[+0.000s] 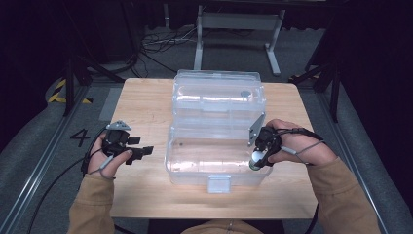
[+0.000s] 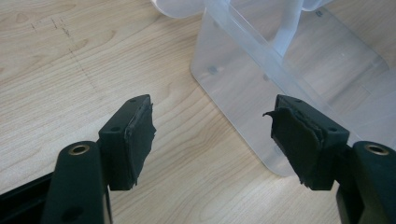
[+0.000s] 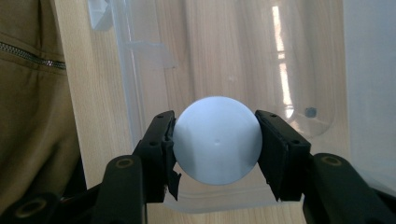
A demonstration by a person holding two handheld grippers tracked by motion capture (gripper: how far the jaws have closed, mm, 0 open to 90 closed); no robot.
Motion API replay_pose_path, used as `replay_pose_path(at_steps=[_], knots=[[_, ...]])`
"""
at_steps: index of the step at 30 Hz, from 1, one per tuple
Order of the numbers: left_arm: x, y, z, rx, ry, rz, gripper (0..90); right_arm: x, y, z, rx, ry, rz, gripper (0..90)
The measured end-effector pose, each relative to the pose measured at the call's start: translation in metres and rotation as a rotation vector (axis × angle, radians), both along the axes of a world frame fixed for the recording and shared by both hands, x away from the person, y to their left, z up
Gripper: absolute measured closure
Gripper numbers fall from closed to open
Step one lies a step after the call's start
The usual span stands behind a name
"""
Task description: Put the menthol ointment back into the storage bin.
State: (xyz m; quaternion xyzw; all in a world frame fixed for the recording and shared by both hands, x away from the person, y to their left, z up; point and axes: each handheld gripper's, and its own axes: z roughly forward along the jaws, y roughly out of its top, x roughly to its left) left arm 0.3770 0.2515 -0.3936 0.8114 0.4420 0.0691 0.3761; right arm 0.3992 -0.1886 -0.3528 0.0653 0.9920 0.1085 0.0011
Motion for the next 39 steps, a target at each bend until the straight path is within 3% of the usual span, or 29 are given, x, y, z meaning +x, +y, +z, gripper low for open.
replay_pose_path(at_steps=[9, 23, 39], knots=[[0.001, 0.001, -0.001, -0.003, 0.002, 0.001, 30.6, 0.003, 0.004, -0.013, 0.002, 0.02, -0.006, 50.3], [0.001, 0.0, -0.002, 0.003, 0.006, 0.0, 30.6, 0.007, 0.007, -0.032, 0.06, 0.021, -0.008, 50.3], [0.001, 0.0, -0.003, 0.002, 0.008, 0.0, 30.6, 0.01, 0.012, -0.047, 0.062, 0.045, -0.002, 50.3]])
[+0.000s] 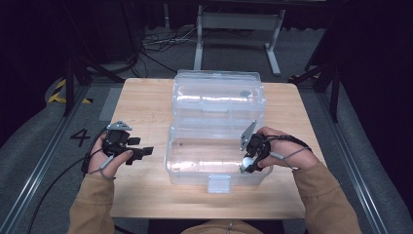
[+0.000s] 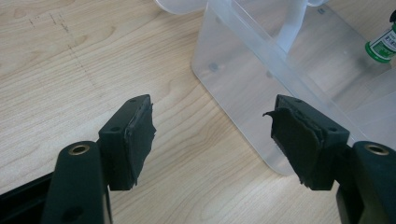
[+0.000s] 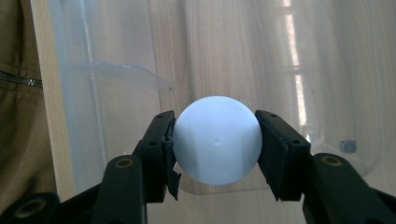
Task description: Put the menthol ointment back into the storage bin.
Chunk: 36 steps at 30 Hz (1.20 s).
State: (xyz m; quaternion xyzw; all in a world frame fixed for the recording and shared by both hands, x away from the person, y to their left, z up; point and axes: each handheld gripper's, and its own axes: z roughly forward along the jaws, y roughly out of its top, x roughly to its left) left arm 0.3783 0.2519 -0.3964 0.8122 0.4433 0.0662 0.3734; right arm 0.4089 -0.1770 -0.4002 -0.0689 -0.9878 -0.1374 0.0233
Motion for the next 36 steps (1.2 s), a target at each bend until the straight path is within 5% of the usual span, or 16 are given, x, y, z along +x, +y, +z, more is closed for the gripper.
replay_pose_path(at_steps=[36], knots=[[0.0, 0.001, -0.001, 0.0, 0.006, 0.002, 30.6, 0.001, 0.003, -0.013, -0.047, 0.04, 0.017, 50.0]])
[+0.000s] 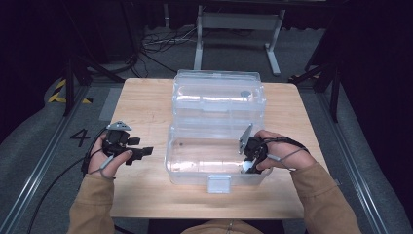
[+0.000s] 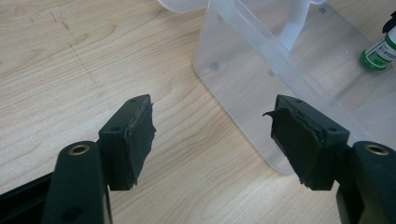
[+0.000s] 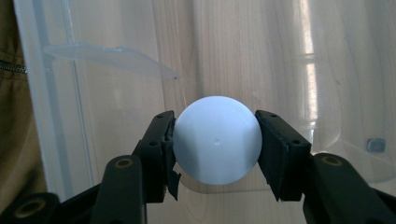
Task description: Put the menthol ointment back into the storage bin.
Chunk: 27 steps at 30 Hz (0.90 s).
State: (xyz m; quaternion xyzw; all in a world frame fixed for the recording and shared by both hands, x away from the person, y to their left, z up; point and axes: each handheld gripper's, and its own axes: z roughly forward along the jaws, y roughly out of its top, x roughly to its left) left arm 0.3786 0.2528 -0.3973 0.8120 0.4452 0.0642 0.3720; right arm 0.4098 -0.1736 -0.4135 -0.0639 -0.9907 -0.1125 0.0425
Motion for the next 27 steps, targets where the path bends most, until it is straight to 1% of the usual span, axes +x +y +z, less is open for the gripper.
replay_pose_path(at_steps=[7, 13, 23, 27], knots=[[0.0, 0.0003, 0.0, -0.001, 0.0, 0.0, 30.6, 0.0013, -0.0005, -0.0009, 0.002, 0.018, 0.005, 50.0], [0.0001, 0.0003, -0.0001, -0.001, 0.001, -0.001, 30.6, 0.0019, -0.0009, -0.0018, 0.003, 0.03, -0.007, 49.9], [0.0005, -0.0007, -0.001, -0.004, 0.002, -0.003, 30.6, 0.002, -0.0014, -0.0019, 0.006, 0.035, -0.014, 49.5], [0.0003, -0.0009, -0.0007, -0.004, 0.003, -0.004, 30.5, 0.0016, -0.0016, -0.0012, 0.006, 0.028, -0.014, 48.6]])
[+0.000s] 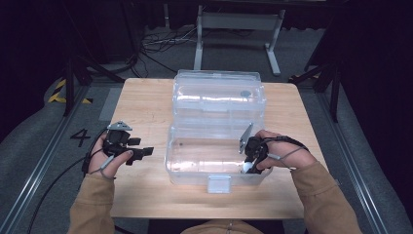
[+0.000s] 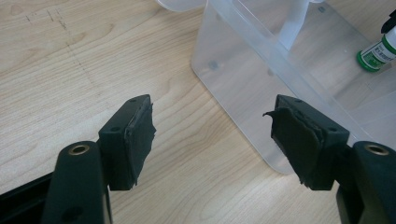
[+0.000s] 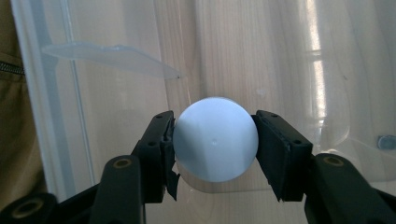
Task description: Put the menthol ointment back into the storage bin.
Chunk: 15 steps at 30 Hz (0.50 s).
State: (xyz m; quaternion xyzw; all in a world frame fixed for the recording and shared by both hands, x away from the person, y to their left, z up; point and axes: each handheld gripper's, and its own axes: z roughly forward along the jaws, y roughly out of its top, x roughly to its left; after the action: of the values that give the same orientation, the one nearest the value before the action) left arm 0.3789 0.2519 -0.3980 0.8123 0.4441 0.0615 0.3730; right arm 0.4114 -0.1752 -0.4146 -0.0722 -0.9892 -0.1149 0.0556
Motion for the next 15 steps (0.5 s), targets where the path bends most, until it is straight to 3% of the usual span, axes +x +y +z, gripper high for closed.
replay_pose_path(at_steps=[15], knots=[[0.0001, -0.0002, -0.0005, 0.0, 0.0, 0.001, 30.6, -0.0033, -0.0043, 0.01, 0.041, -0.014, -0.026, 44.5]])
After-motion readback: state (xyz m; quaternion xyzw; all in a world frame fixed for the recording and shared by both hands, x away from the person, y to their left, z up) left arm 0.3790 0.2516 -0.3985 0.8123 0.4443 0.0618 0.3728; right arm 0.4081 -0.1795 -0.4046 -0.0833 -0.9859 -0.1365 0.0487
